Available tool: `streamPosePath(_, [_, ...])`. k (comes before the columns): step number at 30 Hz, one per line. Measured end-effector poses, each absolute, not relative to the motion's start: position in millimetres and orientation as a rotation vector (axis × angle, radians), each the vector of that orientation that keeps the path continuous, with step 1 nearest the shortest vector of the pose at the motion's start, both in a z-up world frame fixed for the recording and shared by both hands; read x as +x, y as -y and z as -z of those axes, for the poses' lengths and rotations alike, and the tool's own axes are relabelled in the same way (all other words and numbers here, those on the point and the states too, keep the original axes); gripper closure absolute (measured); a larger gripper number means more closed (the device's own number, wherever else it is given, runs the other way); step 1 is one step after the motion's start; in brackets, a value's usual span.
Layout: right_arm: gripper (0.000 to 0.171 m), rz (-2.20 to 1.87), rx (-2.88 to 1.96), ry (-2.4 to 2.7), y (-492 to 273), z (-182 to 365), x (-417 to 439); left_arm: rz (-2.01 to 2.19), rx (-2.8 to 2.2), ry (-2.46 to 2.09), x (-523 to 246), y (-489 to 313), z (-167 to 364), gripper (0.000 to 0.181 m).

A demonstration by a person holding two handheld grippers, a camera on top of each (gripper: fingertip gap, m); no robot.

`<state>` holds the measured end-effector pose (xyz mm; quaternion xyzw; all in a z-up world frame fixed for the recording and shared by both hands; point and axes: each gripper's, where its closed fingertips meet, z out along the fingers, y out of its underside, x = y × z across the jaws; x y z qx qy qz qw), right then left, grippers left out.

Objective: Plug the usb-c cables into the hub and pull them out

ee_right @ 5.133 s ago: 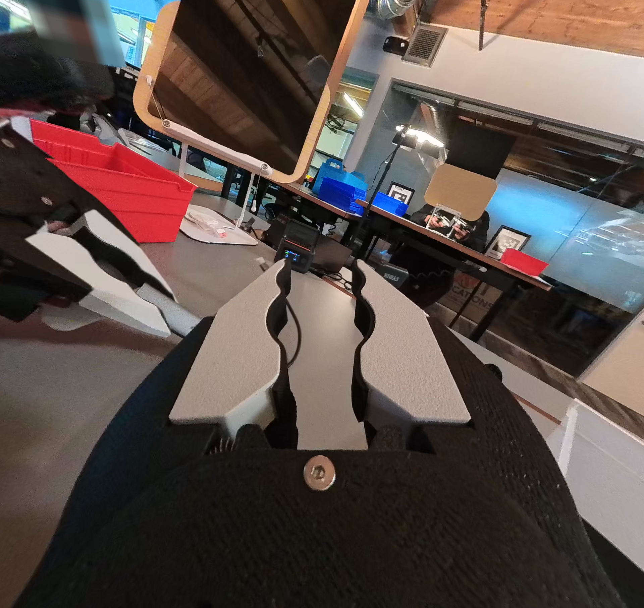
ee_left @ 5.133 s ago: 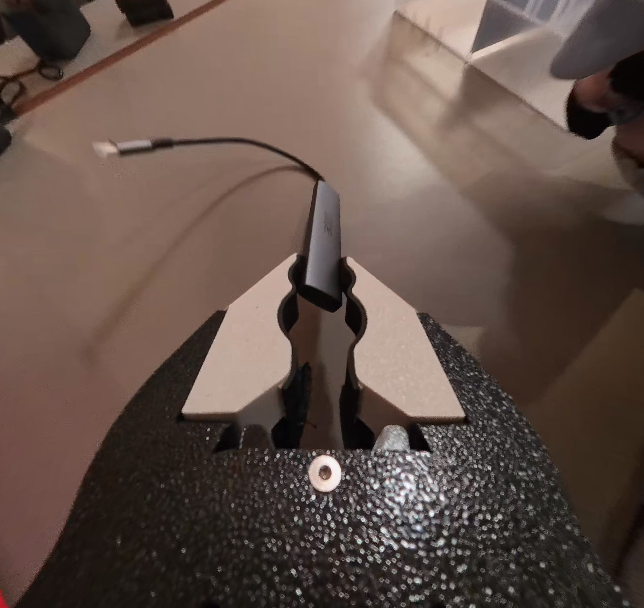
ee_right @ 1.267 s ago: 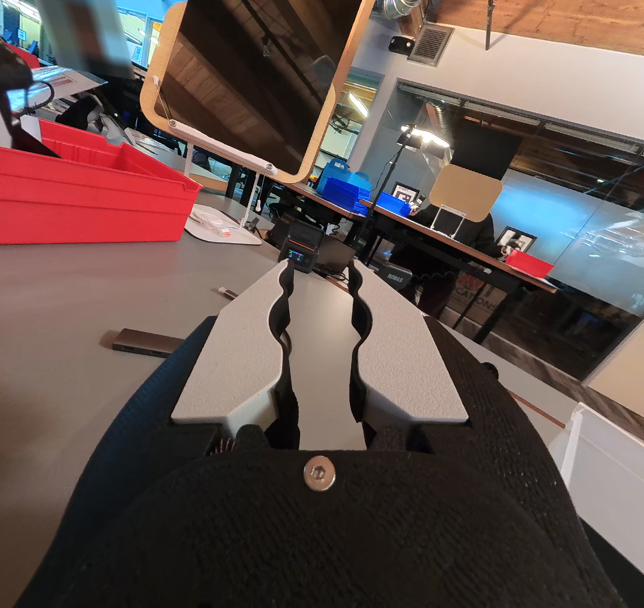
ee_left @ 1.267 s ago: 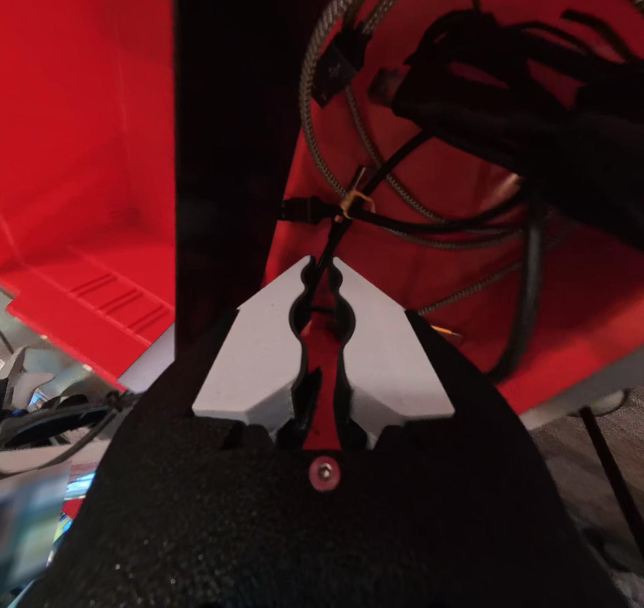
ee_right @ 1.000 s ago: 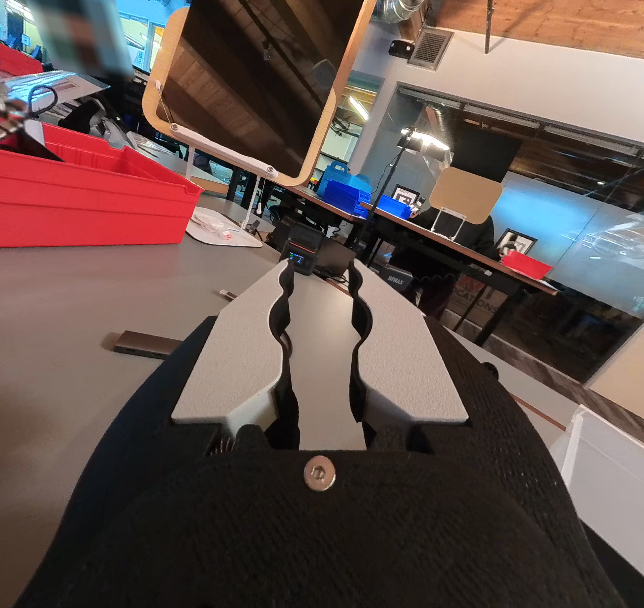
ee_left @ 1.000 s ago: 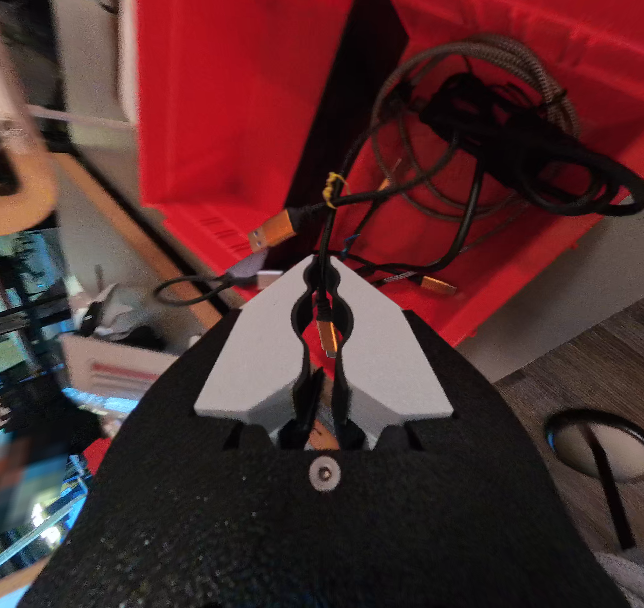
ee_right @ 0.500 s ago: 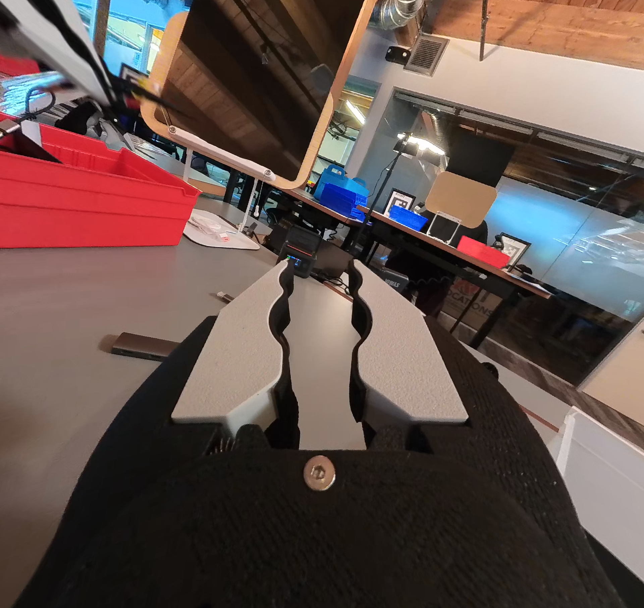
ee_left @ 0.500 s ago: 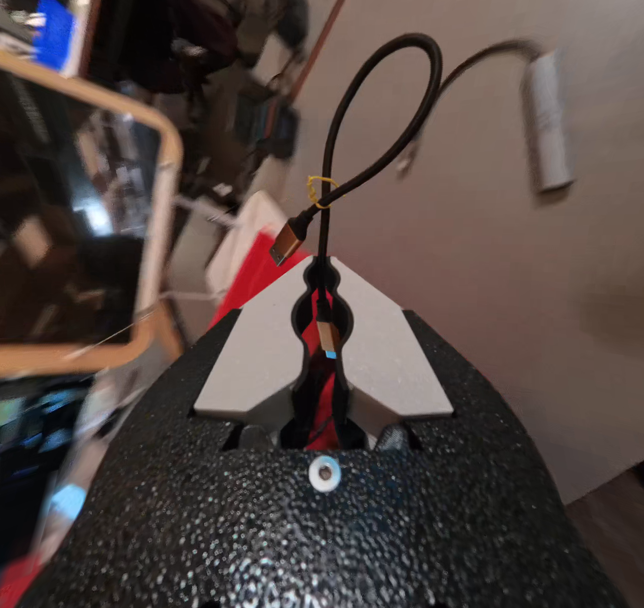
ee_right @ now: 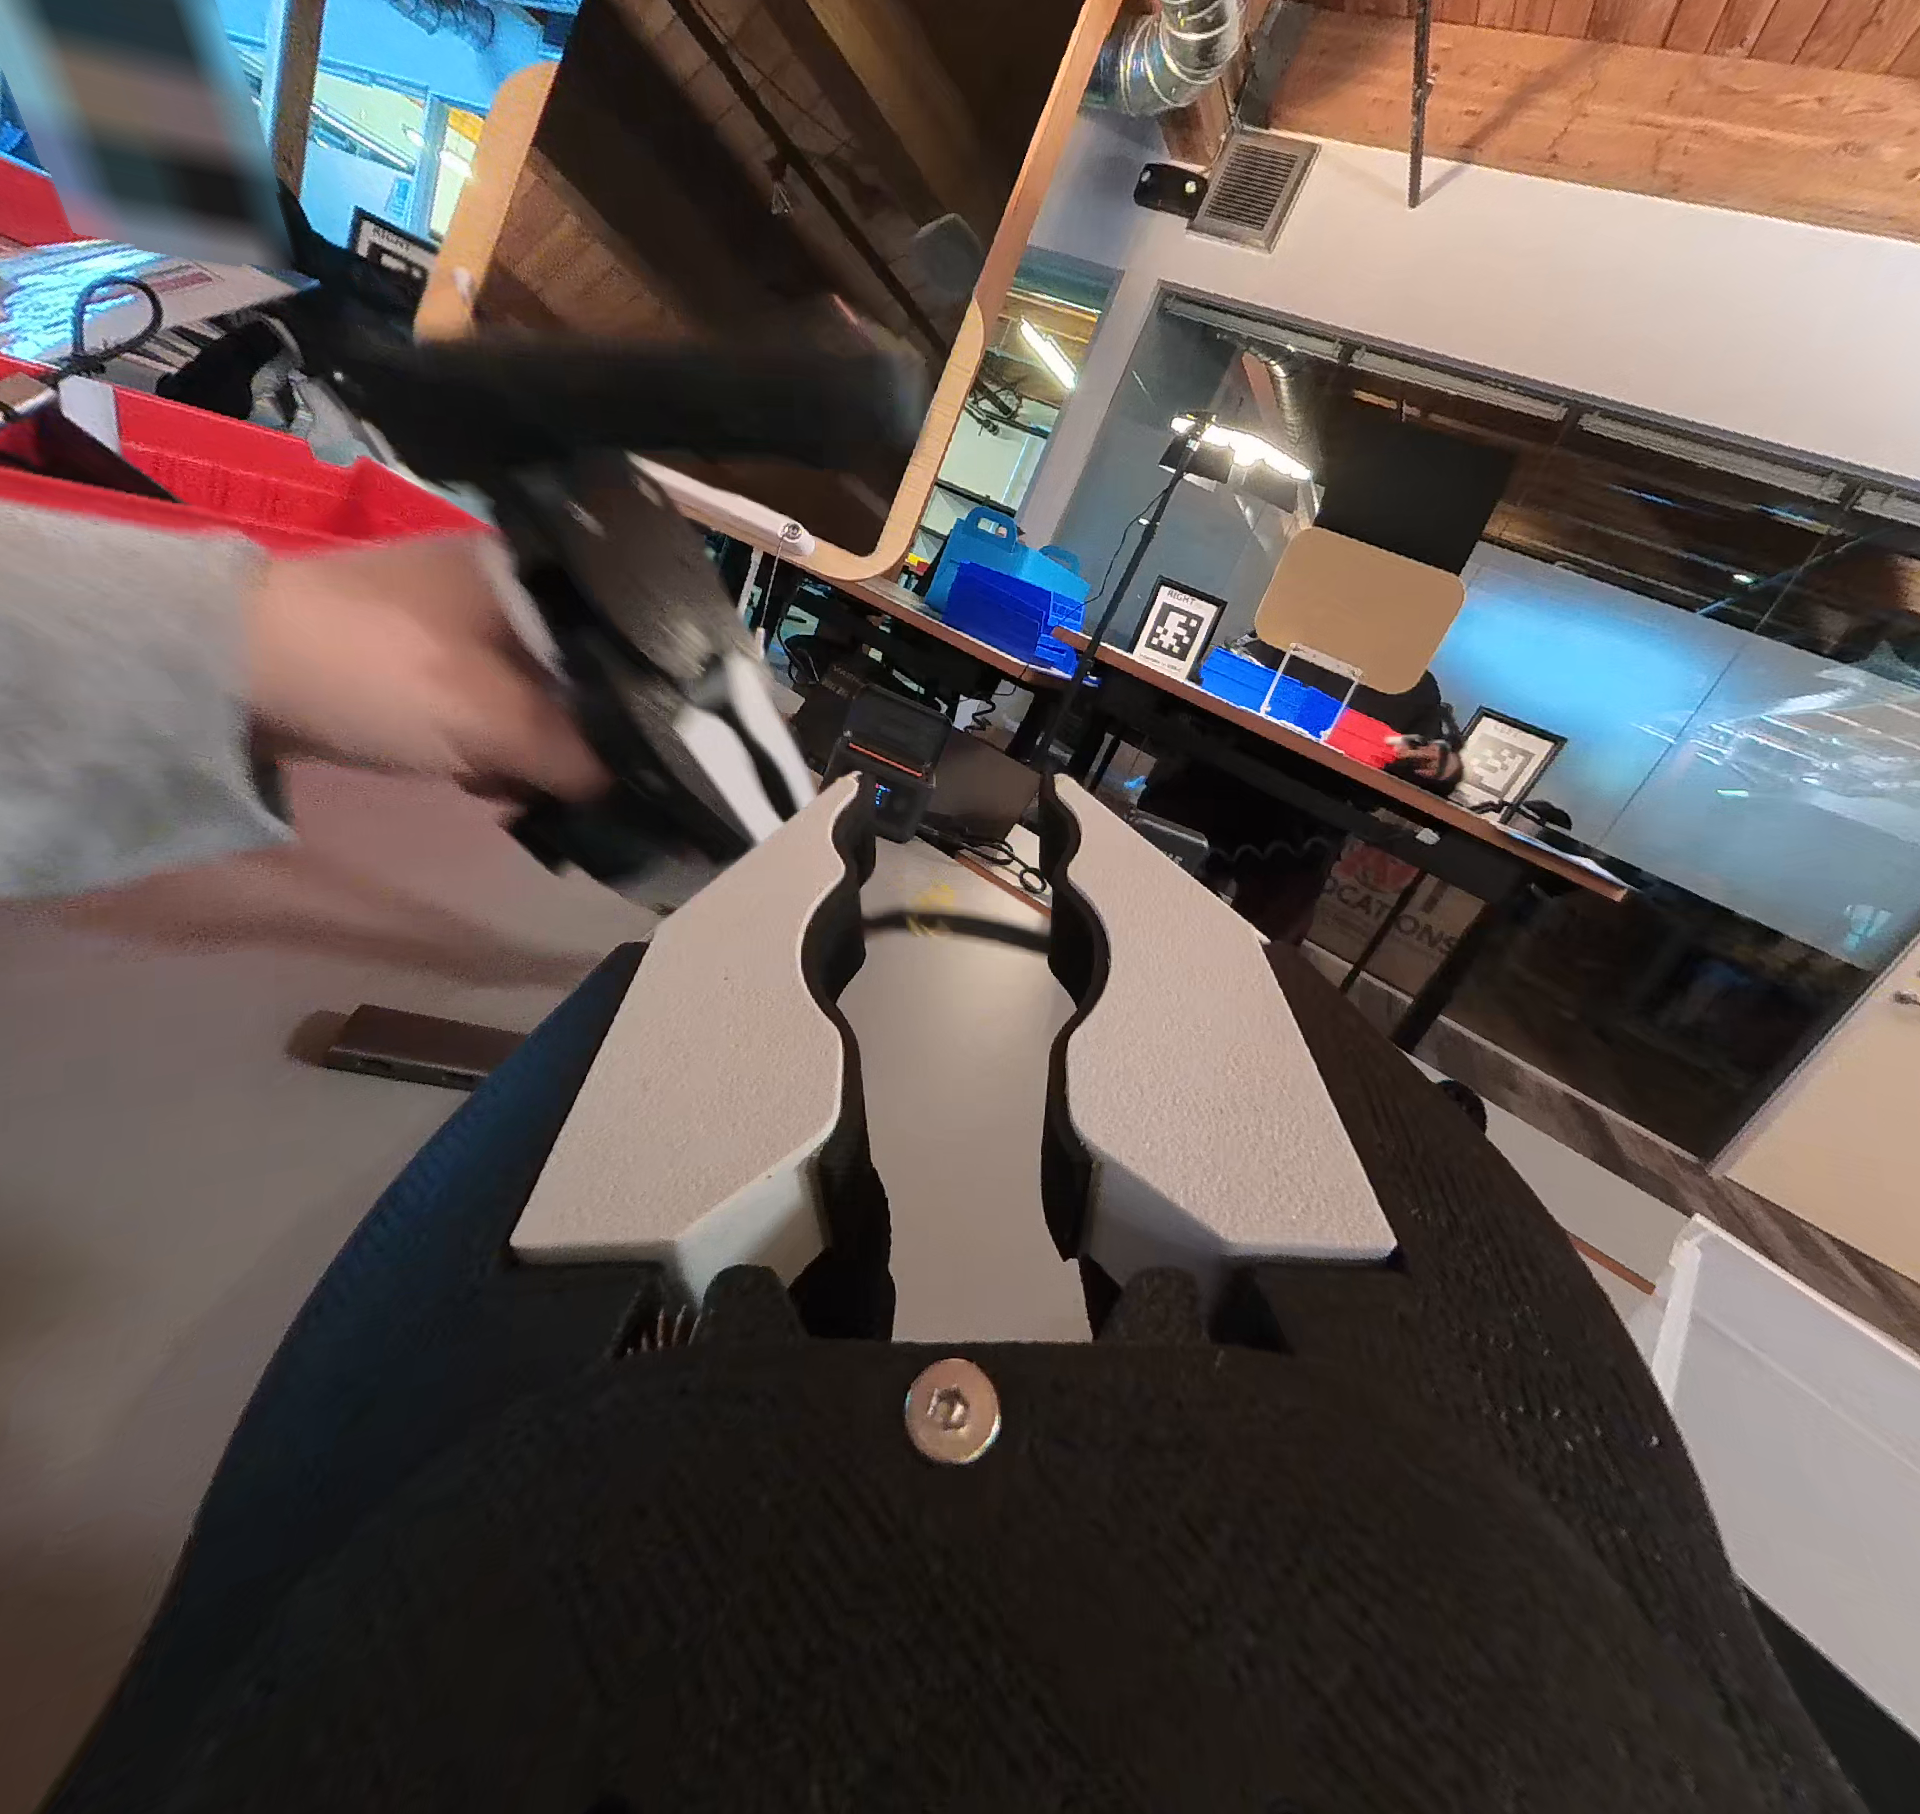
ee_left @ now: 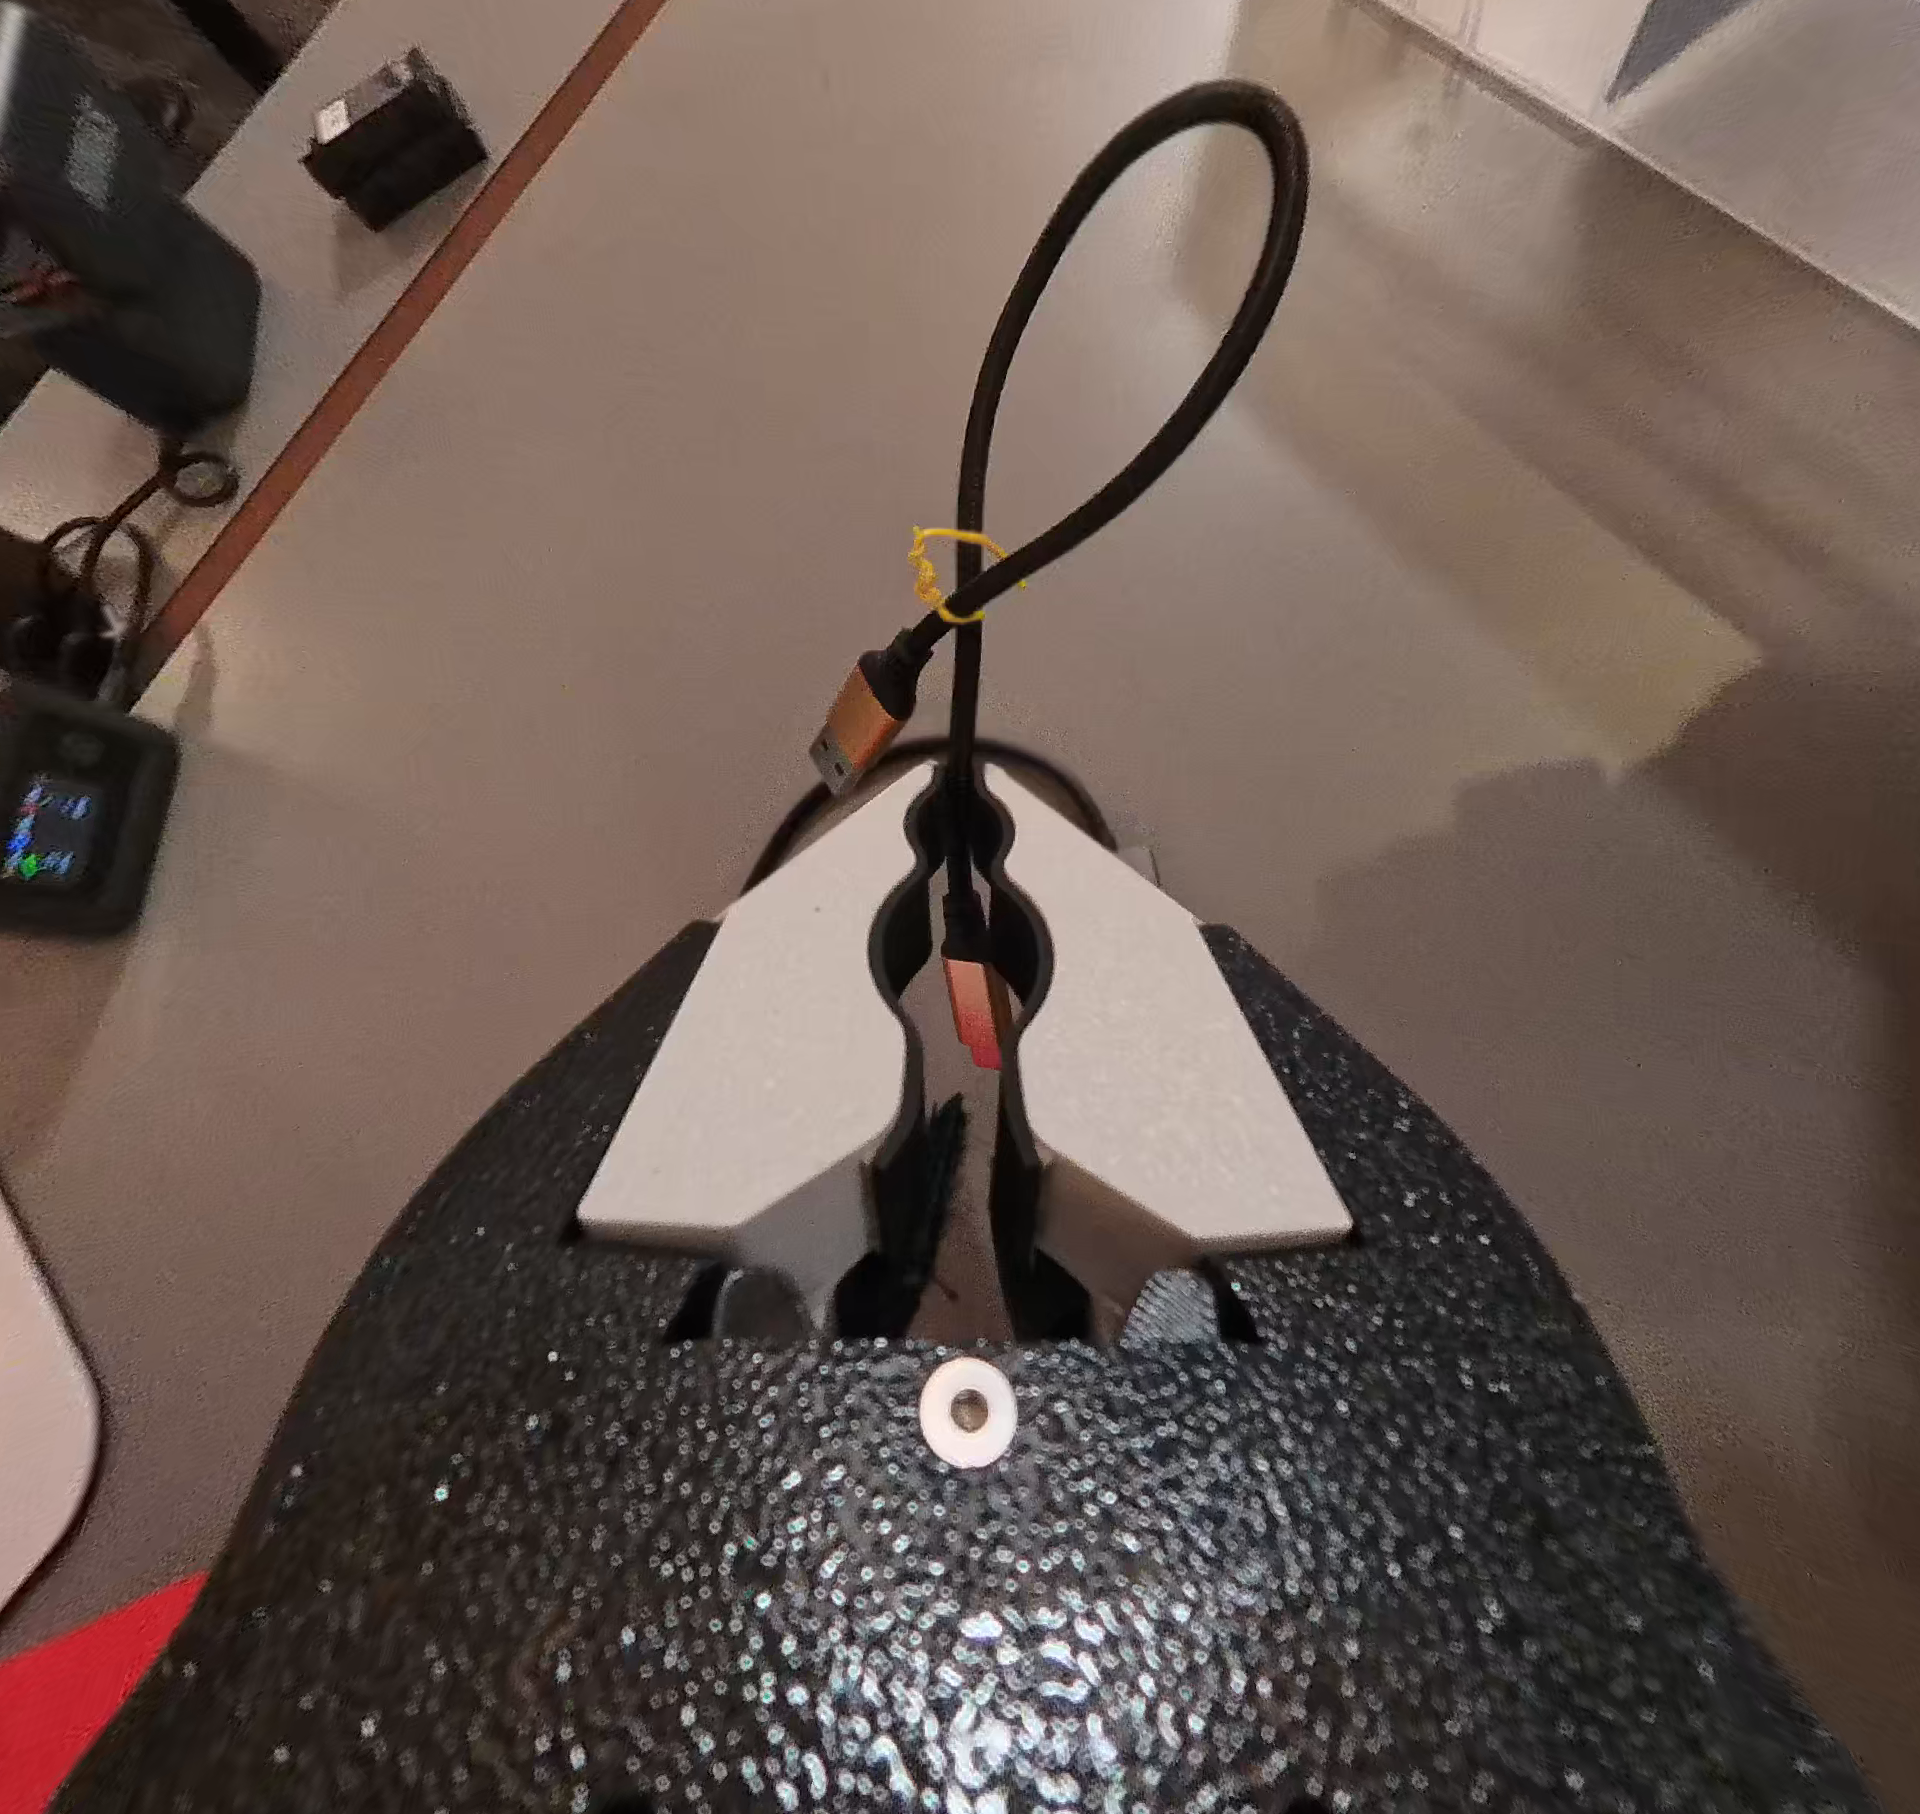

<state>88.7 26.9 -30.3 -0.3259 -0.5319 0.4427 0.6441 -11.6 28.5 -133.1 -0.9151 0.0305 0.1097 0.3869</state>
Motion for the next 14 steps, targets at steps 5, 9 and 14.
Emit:
streamPosePath(5, [0.140, -0.992, -0.751, 1.219, -29.4, 33.3, 87.3, -0.271, -2.407, -0.118, -19.8, -63.8, 162.3, 0.180])
streamPosePath(9, [0.141, -0.979, -0.759, 1.221, -31.6, 35.2, 86.5, -0.254, -2.409, -0.180, -18.7, -85.1, 173.8, 0.180])
streamPosePath(14, [0.141, -0.962, -0.766, 1.233, -33.4, 39.0, 85.0, -0.094, -2.350, -0.121, -1.3, -80.7, 161.1, 0.147])
